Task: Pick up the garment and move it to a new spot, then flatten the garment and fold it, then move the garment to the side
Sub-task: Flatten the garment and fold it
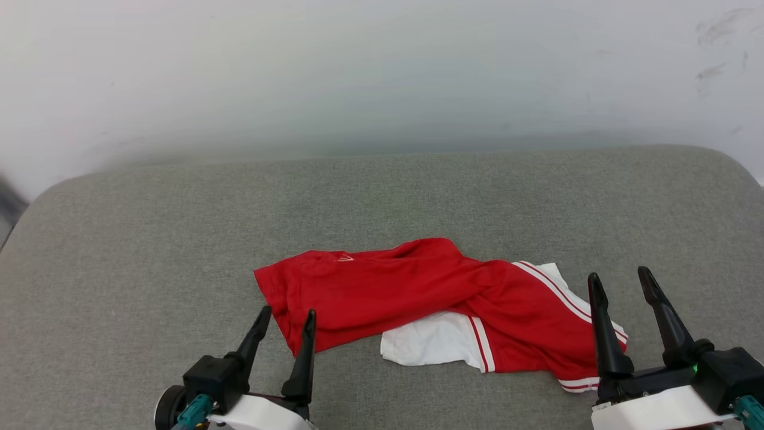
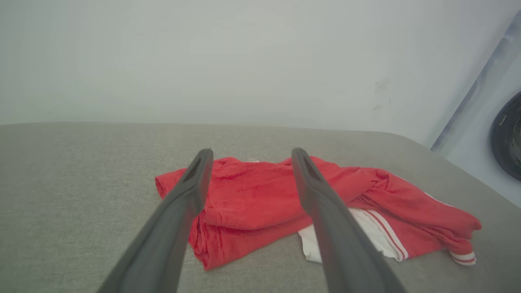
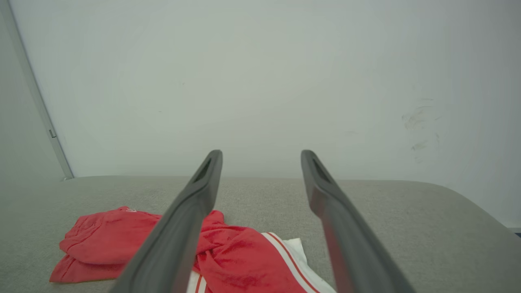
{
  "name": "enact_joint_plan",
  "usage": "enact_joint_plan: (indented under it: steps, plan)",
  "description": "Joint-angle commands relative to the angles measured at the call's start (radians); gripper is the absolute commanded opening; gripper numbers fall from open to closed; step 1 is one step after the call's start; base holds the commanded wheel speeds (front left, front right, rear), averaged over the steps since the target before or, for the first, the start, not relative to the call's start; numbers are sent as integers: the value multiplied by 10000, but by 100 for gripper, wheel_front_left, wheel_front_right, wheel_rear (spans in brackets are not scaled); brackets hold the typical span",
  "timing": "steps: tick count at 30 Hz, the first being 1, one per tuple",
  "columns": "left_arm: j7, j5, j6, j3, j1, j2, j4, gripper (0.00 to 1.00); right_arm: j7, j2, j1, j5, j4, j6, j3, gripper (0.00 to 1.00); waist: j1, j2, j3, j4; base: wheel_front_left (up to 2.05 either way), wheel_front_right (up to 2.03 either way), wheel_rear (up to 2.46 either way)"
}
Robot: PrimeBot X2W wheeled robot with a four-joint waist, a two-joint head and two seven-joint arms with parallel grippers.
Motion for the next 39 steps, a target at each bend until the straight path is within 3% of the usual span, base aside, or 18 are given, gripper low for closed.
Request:
enact_joint_plan:
  steps: [1,7,11,17,21,25,33,34,35,39]
  plan:
    - [102,41,-97,-87,-19,68,132,100,-20,13,-32,-13,-27,-3,38,100,0,0,102,-72,0,0,0]
    - [2109,-118,-563,-431,-1253,596,522,100,-20,11,-350,29,-249,-3,231,100,0,0,806,-391,0,0,0]
    - [4437,-626,-730,-380,-2429,1013,638,100,-20,13,-557,128,-355,-3,94,100,0,0,1325,-676,0,0,0]
    - [8729,-2034,-1075,-766,-4230,1684,1169,100,-20,14,-885,171,-431,-3,328,100,0,0,1987,-984,0,0,0]
    - [10744,-2634,-1190,-1207,-5152,2240,1551,100,-20,13,-1117,287,-503,-3,413,100,0,0,2372,-1208,0,0,0]
    - [11868,-2867,-1217,-1599,-5690,2849,1950,100,-22,14,-1291,368,-496,-3,560,100,0,0,2681,-1437,0,0,0]
    - [12467,-2973,-1216,-2436,-5543,3618,2738,100,-20,14,-1465,430,-486,-3,668,100,0,0,3039,-1765,0,0,0]
    - [12570,-3043,-1219,-2565,-5464,3674,2813,85,-20,14,-1478,412,-483,-3,658,100,0,0,3054,-1781,0,0,0]
    - [12632,-3139,-1220,-2671,-5406,3703,2861,0,-20,13,-1468,408,-479,-3,650,100,0,0,3059,-1795,0,0,0]
    - [12238,-3261,-1226,-2944,-5529,3852,2727,0,-20,13,-1454,385,-423,-3,637,100,0,0,2981,-1828,0,0,0]
